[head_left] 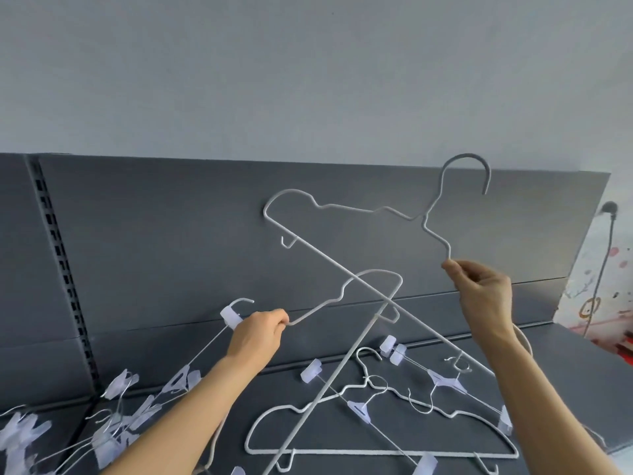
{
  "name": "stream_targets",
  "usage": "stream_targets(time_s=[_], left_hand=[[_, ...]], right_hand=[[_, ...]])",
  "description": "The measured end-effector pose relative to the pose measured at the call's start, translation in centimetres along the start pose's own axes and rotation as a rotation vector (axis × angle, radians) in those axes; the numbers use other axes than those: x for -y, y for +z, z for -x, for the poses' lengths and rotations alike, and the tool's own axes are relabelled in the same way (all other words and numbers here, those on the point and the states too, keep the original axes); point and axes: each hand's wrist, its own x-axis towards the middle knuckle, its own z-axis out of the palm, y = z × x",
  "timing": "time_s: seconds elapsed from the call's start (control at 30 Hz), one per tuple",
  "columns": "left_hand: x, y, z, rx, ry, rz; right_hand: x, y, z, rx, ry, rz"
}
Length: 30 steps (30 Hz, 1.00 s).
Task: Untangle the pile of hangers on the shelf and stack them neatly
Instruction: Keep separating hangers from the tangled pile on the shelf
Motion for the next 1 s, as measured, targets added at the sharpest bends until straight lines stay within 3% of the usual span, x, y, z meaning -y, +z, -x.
stream_targets(time_s=[0.2,0.4,0.5,0.8,1.0], left_hand=[[-0.8,-0.4,-0.6,0.017,-0.050,0.028],[-1.5,-1.4,-0.7,-0.073,-0.147,0.263],[-1.8,-1.6,-0.5,-0.082,-0.165,0.376],[-2.7,-2.1,0.5,-0.149,-0.198,0.615],[-3.3,-1.5,0.7,-0.149,-0.241,0.723]], right_hand=[[0.9,-1.0,0.3,-0.085,0.002,-0.057],[0.5,-2.0,1.1,-0.303,0.097,-0.219],[0.1,-1.5,2.5,-0.332,0.117,-0.245],[-1.3,2.4,9.3,-0.183,0.152,-0.312],[-2.2,4.6,11.8,0.053,0.176,-0.221]])
